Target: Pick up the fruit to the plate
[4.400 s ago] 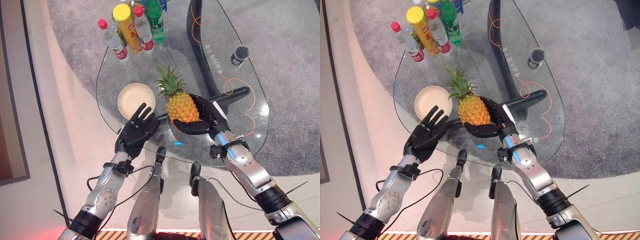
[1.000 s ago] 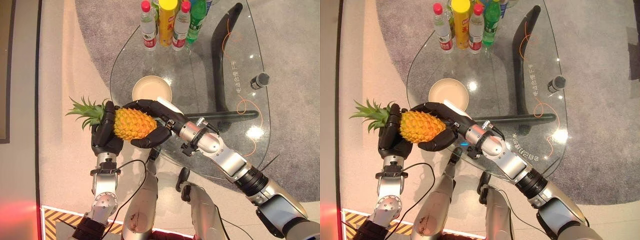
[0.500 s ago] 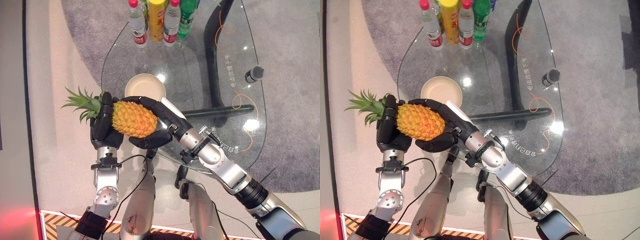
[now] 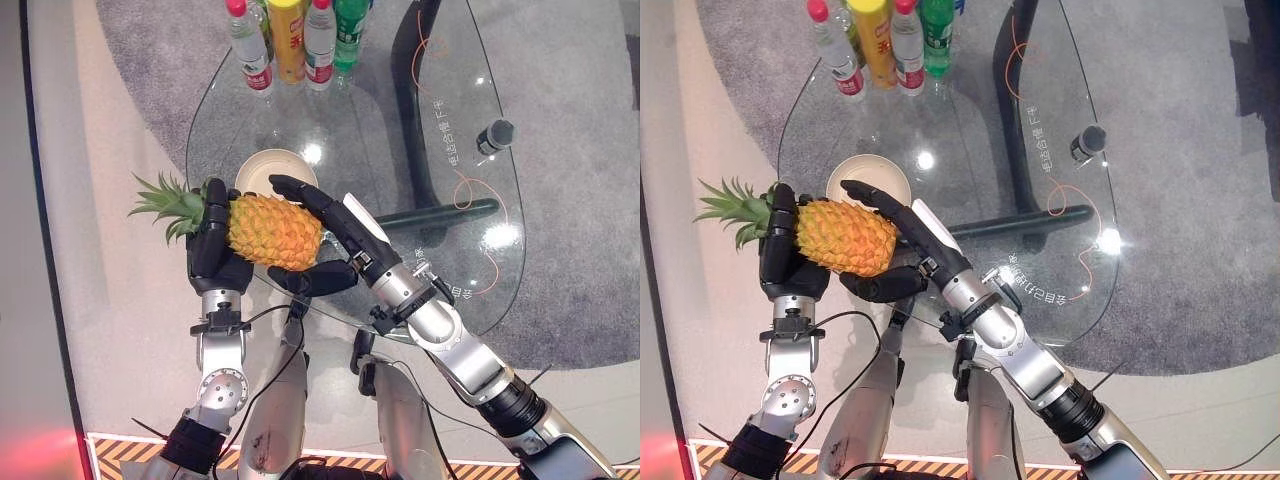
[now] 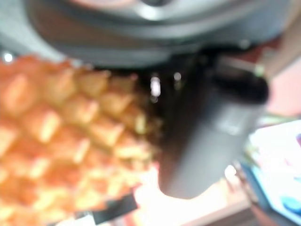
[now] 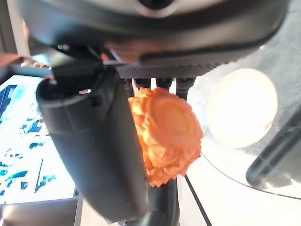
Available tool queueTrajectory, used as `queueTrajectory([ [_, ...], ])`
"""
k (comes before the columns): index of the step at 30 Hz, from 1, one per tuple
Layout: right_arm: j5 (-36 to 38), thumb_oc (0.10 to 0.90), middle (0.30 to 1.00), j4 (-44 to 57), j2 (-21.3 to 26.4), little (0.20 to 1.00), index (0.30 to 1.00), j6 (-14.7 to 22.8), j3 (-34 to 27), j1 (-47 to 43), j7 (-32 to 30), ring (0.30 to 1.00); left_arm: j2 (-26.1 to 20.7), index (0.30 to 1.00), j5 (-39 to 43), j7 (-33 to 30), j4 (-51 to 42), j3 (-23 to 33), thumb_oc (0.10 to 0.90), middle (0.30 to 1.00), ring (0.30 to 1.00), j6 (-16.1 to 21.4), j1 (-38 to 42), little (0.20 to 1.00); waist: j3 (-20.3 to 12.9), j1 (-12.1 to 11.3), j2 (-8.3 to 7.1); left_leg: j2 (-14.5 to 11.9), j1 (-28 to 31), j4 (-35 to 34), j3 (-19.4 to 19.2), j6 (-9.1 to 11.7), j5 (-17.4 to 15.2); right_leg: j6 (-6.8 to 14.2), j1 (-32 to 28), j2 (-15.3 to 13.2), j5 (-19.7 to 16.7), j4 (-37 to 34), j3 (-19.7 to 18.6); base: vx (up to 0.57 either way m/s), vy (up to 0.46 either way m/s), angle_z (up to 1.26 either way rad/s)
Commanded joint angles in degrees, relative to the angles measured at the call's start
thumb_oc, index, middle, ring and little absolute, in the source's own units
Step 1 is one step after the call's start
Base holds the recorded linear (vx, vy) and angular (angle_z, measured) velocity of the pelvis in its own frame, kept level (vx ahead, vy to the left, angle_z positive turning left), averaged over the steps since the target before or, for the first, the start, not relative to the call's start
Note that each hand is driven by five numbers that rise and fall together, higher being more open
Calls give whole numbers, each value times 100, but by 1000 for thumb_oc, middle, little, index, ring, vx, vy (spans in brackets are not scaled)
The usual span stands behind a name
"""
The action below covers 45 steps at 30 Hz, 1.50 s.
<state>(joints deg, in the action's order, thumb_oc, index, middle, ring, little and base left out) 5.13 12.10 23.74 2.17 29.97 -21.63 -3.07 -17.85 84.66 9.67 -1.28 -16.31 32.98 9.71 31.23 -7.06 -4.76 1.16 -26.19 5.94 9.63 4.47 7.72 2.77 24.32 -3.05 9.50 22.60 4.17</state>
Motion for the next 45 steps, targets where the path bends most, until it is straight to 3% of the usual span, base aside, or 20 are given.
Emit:
queueTrajectory([
  [1,-188,800,900,400,617,900,900,301,-1303,230,-685,900,-127,300,51,475,-1491,1255,100,300,300,983,198,200,-144,118,-38,564,265,692,-276,-510,-1034,416,-159,136,-905,-955,175,0,0,0],
  [7,-174,800,900,442,626,900,900,327,-1451,327,-651,900,-135,300,-139,353,-1478,1323,100,300,300,1051,192,200,-144,154,-22,551,241,700,-318,-508,-1033,426,-114,131,-893,-921,156,8,17,-5],
  [13,-101,800,900,388,644,900,900,276,-1419,328,-593,900,-168,300,-1067,-234,-1361,1360,100,300,300,1318,255,200,-144,170,-5,540,184,729,-340,-483,-1018,426,-51,122,-873,-866,158,2,2,-1],
  [19,27,800,900,270,658,900,900,117,-1292,278,-485,900,-266,300,-2987,-1670,-1031,1444,100,300,300,1643,359,200,-144,181,-8,526,141,764,-373,-464,-1005,420,5,115,-841,-795,158,4,5,0],
  [20,79,800,900,225,688,900,900,26,-1236,240,-474,900,-347,300,-3622,-2184,-870,1478,100,300,300,1767,420,200,-144,196,-17,516,112,781,-393,-453,-1000,414,23,120,-835,-783,152,0,0,0],
  [26,242,800,900,12,770,900,900,-104,-1073,113,-350,900,-571,300,-5068,-3324,-451,1574,100,300,300,1953,666,200,-144,250,-38,483,-16,848,-449,-426,-982,399,169,131,-814,-678,116,15,44,-6],
  [37,593,800,900,-342,721,900,900,-505,-502,-508,-75,900,-825,300,-6721,-4967,390,1469,100,300,300,1811,1573,200,-144,397,-95,441,-570,1073,-604,-366,-960,378,746,199,-840,-505,9,-4,65,-5],
  [45,912,800,900,-691,721,900,900,-643,-216,-874,92,900,-994,300,-7642,-5795,1260,1384,100,300,300,1804,2202,200,-144,502,-127,399,-960,1189,-708,-342,-958,369,1168,264,-884,-412,-52,-7,76,-9],
])
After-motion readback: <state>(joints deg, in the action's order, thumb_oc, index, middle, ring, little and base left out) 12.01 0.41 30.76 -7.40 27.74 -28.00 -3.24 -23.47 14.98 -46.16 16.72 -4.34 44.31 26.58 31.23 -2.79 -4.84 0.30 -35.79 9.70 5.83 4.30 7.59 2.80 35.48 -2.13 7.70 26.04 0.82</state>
